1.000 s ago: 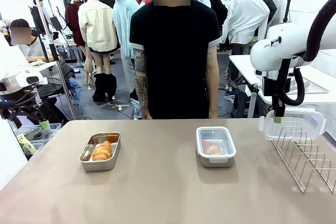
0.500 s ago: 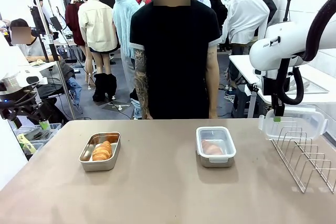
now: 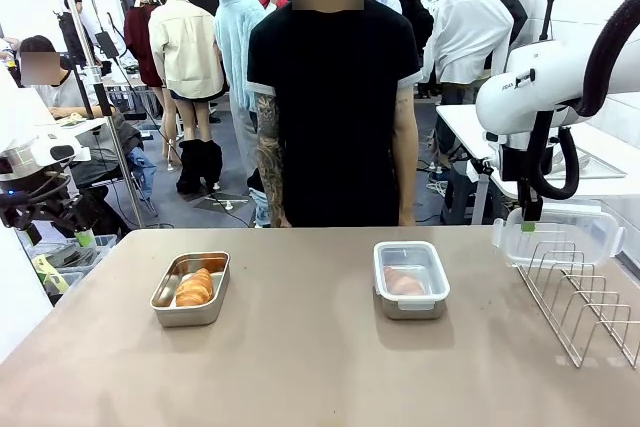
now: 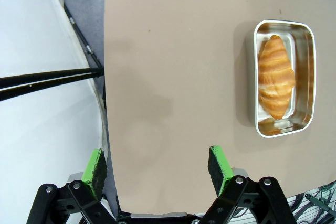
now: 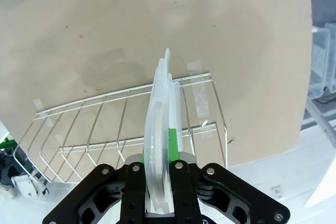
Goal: Place the bread in airtight containers.
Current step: Release when the human grabs the Airtight Container lid.
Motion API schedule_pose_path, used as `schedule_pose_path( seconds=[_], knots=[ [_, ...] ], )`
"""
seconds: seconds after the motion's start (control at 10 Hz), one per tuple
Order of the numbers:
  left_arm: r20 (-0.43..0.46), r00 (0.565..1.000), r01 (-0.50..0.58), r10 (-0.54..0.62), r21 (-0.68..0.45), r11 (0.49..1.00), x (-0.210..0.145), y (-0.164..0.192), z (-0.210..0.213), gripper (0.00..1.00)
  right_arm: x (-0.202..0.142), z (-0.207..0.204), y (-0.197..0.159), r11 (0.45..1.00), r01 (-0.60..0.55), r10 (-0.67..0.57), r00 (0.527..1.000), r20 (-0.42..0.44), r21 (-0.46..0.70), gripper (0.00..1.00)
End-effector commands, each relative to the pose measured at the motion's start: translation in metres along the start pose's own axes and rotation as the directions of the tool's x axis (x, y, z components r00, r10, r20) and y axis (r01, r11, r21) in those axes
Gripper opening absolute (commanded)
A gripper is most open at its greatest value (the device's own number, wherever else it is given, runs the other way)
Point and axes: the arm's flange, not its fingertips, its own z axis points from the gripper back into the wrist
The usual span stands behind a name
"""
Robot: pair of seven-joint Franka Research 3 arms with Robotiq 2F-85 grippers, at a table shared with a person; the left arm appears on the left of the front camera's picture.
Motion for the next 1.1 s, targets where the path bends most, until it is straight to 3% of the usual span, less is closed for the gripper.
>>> schedule_pose_path(
  seconds=[0.0, 0.2, 0.4, 0.6, 0.8, 0.9, 1.0],
  knots=[
    [0.000, 1.000, -0.001, 0.001, 0.009, 1.000, -0.002, 0.002, 0.000, 1.00, 0.000, 0.000, 0.000, 1.000, 0.000, 0.000, 1.000, 0.000, 0.000, 0.00],
    [0.000, 1.000, -0.001, 0.001, 0.009, 1.000, -0.002, 0.002, 0.000, 1.00, -0.006, 0.047, 0.043, 0.997, -0.040, 0.041, 0.999, 0.010, -0.066, 0.00],
    [0.000, 1.000, -0.001, 0.001, 0.009, 1.000, -0.002, 0.002, 0.000, 1.00, 0.002, 0.092, 0.077, 0.977, -0.114, 0.101, 0.992, -0.080, -0.182, 0.00],
    [0.000, 1.000, -0.001, 0.001, 0.009, 1.000, -0.002, 0.002, 0.000, 1.00, 0.023, 0.136, 0.103, 0.923, -0.173, 0.143, 0.983, -0.111, -0.343, 0.00],
    [0.000, 1.000, -0.001, 0.001, 0.009, 1.000, -0.002, 0.002, 0.000, 1.00, 0.059, 0.154, 0.111, 0.805, -0.317, 0.273, 0.948, -0.161, -0.502, 0.00],
    [0.000, 1.000, -0.001, 0.001, 0.009, 1.000, -0.002, 0.002, 0.000, 1.00, 0.077, 0.155, 0.111, 0.718, -0.391, 0.346, 0.918, -0.191, -0.576, 0.00],
    [0.000, 1.000, -0.001, 0.001, 0.009, 1.000, -0.002, 0.002, 0.000, 1.00, 0.096, 0.154, 0.101, 0.652, -0.418, 0.401, 0.898, -0.181, -0.632, 0.00]
  ],
)
